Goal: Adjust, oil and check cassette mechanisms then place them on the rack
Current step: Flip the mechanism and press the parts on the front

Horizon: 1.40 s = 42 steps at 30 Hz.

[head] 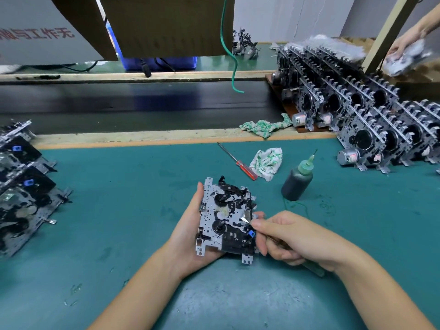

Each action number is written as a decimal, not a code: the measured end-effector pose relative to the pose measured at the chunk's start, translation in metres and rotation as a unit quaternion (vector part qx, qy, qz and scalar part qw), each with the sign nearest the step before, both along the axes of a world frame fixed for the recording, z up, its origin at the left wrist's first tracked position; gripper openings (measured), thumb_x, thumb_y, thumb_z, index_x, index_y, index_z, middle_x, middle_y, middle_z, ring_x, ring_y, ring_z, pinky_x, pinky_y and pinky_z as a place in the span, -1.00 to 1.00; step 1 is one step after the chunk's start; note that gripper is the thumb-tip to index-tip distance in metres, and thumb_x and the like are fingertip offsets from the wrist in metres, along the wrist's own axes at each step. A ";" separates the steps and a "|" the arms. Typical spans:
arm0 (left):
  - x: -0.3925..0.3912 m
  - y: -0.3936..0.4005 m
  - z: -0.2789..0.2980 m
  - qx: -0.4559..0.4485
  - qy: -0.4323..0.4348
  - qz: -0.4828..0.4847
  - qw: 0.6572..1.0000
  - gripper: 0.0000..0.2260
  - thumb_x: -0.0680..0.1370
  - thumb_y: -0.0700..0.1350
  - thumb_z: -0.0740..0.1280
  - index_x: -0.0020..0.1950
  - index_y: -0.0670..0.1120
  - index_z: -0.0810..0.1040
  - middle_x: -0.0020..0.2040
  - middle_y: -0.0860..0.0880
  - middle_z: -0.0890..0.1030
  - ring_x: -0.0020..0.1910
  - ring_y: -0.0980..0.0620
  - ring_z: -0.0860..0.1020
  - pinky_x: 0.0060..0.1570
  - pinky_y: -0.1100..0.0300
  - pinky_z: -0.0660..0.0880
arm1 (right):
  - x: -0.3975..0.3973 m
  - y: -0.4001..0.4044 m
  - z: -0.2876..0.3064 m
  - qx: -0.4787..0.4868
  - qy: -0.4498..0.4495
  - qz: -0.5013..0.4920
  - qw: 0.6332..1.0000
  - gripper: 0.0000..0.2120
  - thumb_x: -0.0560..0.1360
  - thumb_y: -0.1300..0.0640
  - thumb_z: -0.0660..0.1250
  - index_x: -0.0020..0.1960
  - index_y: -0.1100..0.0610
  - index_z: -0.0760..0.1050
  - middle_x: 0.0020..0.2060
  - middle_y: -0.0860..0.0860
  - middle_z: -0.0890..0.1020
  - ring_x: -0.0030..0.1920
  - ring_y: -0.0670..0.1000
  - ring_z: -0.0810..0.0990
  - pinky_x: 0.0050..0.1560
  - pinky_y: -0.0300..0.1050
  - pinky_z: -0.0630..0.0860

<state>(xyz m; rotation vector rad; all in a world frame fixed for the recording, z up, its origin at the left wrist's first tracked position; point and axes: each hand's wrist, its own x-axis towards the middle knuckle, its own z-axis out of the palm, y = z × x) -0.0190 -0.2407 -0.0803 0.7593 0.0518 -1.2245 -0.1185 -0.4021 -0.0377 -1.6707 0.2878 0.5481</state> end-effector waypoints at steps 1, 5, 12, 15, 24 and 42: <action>0.000 0.000 0.000 0.002 -0.001 0.001 1.000 -0.26 0.51 0.38 0.02 0.24 -0.21 0.56 0.24 -0.29 0.54 0.18 -0.18 0.57 0.19 -0.02 0.50 | 0.000 0.000 0.000 -0.001 0.002 0.004 1.000 -0.54 0.61 -0.04 0.10 -0.38 0.13 0.47 -0.64 -0.04 0.30 -0.63 -0.11 0.10 -0.59 -0.34 0.07; 0.000 0.000 0.000 0.014 -0.009 0.006 1.000 -0.27 0.51 0.37 0.03 0.26 -0.21 0.54 0.28 -0.29 0.52 0.22 -0.19 0.54 0.26 -0.04 0.41 | -0.002 0.000 0.001 0.005 0.012 0.009 1.000 -0.55 0.62 -0.01 0.09 -0.36 0.16 0.45 -0.65 -0.04 0.31 -0.63 -0.11 0.12 -0.60 -0.33 0.10; -0.001 0.000 0.002 0.037 -0.015 0.014 0.999 -0.28 0.50 0.37 0.06 0.19 -0.21 0.60 0.24 -0.30 0.55 0.19 -0.19 0.57 0.20 -0.04 0.45 | -0.001 0.004 -0.002 -0.078 -0.021 0.004 0.997 -0.49 0.64 0.01 0.05 -0.43 0.14 0.43 -0.67 -0.04 0.35 -0.63 -0.05 0.21 -0.57 -0.27 0.23; -0.001 -0.001 0.004 0.046 -0.017 0.018 0.999 -0.30 0.48 0.37 0.09 0.16 -0.21 0.62 0.22 -0.29 0.56 0.17 -0.18 0.58 0.19 -0.04 0.45 | -0.003 0.003 -0.003 -0.103 -0.019 0.002 0.995 -0.47 0.64 0.00 0.05 -0.45 0.13 0.43 -0.67 -0.04 0.34 -0.62 -0.06 0.22 -0.55 -0.31 0.24; -0.004 -0.003 0.008 0.071 -0.029 0.043 0.996 -0.34 0.47 0.34 0.13 0.13 -0.21 0.64 0.17 -0.31 0.58 0.12 -0.20 0.60 0.13 -0.04 0.46 | 0.000 0.002 -0.006 -0.086 -0.016 0.014 0.996 -0.43 0.64 -0.02 0.04 -0.53 0.07 0.38 -0.73 -0.05 0.34 -0.65 -0.06 0.21 -0.48 -0.20 0.21; -0.010 -0.009 0.013 0.088 -0.066 0.068 0.992 -0.40 0.48 0.32 0.14 -0.07 -0.16 0.72 0.06 -0.25 0.65 -0.02 -0.16 0.66 0.01 -0.01 0.52 | 0.001 -0.008 -0.004 -0.075 0.017 0.083 0.994 -0.42 0.63 -0.10 0.03 -0.55 0.04 0.24 -0.72 -0.06 0.20 -0.66 -0.09 0.10 -0.57 -0.28 0.14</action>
